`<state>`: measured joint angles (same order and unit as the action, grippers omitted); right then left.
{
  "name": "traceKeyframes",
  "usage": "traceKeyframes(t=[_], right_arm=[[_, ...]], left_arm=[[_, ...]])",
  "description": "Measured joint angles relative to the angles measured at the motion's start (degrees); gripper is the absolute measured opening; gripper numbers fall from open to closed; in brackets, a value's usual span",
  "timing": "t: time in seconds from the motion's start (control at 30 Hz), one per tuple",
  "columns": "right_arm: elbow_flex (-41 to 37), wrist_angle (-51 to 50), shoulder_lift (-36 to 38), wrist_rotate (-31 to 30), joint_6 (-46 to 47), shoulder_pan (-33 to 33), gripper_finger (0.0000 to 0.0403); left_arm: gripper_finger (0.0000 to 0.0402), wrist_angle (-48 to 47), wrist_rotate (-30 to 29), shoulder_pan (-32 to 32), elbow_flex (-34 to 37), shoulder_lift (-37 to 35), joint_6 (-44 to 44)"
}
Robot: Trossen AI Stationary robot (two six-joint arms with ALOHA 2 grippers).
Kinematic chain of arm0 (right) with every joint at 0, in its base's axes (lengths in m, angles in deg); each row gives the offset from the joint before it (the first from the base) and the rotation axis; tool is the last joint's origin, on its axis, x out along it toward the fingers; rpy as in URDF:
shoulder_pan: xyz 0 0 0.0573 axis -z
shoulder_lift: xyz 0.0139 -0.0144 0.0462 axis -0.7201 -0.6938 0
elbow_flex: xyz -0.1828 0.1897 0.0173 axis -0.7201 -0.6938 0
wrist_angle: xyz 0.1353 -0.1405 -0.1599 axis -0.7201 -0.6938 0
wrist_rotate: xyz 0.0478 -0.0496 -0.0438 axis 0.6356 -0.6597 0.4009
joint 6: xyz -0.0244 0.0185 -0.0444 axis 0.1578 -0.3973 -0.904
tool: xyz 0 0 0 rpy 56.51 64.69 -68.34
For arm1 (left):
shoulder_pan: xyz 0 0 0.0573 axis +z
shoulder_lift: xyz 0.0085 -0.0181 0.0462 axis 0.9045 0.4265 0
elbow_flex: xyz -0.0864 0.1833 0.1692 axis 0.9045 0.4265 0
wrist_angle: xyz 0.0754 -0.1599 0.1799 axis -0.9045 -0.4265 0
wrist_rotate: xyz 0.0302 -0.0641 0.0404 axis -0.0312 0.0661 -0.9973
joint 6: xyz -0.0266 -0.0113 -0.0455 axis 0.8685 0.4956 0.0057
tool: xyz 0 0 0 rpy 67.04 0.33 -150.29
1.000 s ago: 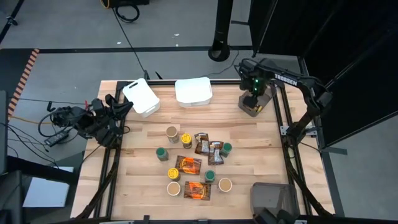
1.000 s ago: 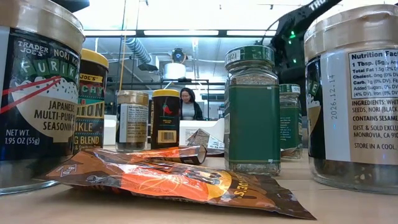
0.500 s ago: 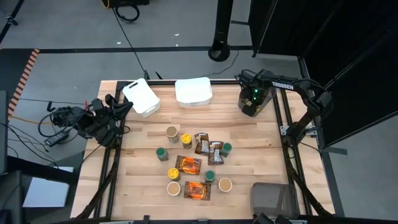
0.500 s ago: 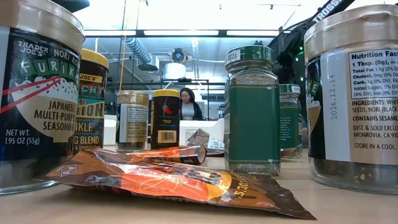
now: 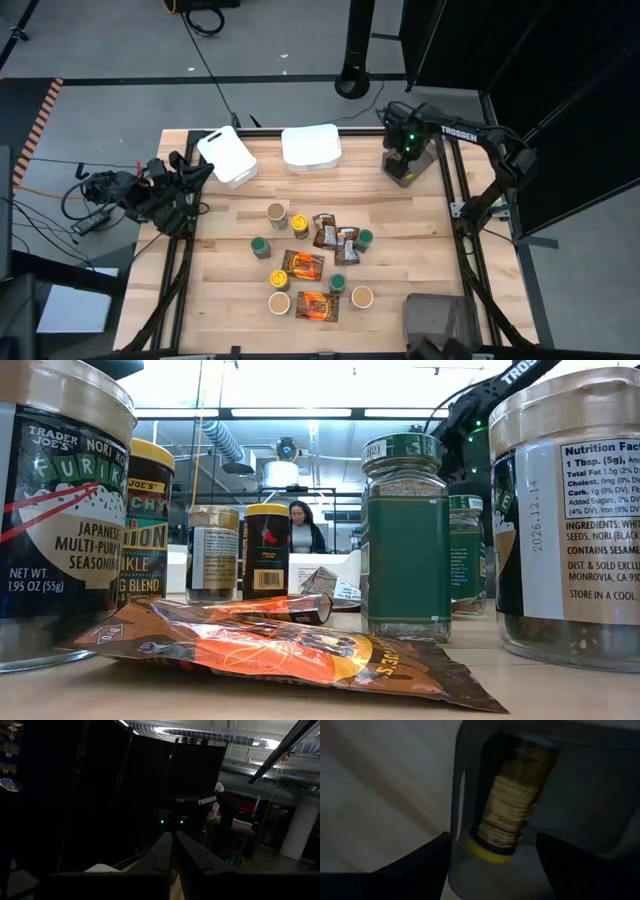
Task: Sort spices by type
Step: Put the right yellow seasoning bottle into the top black bin
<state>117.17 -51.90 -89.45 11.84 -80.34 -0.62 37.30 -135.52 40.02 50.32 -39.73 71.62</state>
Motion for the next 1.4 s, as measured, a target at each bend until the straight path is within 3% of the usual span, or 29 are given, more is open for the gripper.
traceKeyframes(t=[0.4,0.7,0.87,1.0,1.4], right_arm=[[0.6,5.3,0.5,-0.8,4.0,3.2,0.0291],[0.6,6.0,0.5,-6.8,11.0,5.5,0.0292],[0.5,8.0,0.5,-7.8,13.4,4.0,0.0289],[-0.6,8.8,0.5,-11.9,16.5,2.2,0.0289],[-7.7,13.9,0.5,-9.6,20.9,1.1,0.0289]], left_arm=[[0.0026,0.0,0.0,0.0,0.0,0.0,0.0],[0.0026,0.0,0.0,0.0,0.0,0.0,-0.1],[0.0026,-0.1,-1.0,0.0,0.0,0.0,-0.1],[0.0026,-0.1,-1.0,0.0,0.0,0.0,-0.2],[0.0026,-0.1,-1.1,0.0,0.0,0.0,-0.2]])
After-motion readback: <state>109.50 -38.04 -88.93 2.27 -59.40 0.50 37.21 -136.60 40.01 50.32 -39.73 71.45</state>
